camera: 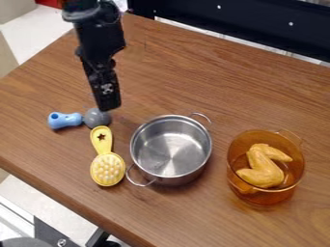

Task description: Move the blue object at the top bottom of the table

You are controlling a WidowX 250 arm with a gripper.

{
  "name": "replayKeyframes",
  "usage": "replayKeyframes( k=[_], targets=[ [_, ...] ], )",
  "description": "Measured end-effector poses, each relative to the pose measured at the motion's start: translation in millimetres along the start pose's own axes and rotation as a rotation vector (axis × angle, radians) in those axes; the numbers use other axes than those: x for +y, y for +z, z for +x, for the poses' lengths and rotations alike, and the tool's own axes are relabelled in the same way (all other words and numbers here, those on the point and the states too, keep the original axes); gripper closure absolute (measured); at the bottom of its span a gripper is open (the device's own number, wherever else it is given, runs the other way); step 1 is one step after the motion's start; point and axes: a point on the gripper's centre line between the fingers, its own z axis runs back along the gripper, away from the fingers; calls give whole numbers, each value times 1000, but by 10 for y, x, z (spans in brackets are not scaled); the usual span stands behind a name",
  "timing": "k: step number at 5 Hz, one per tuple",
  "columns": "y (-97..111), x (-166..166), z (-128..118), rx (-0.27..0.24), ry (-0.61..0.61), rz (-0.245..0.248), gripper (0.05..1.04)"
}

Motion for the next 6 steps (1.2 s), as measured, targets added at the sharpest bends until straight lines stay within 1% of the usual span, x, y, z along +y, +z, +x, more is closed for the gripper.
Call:
replayKeyframes(
  k=[1,2,3,4,5,6],
  targets=[
    [-46,197,-212,23,-64,18,84],
    [-128,289,-439,18,-158,56,84],
    [-266,274,-589,20,-239,72,84],
    [-391,292,-650,19,-277,76,84],
    [-483,312,-648,10,-301,94,84],
    [-560,383,-632,14,-305,80,84]
  ],
)
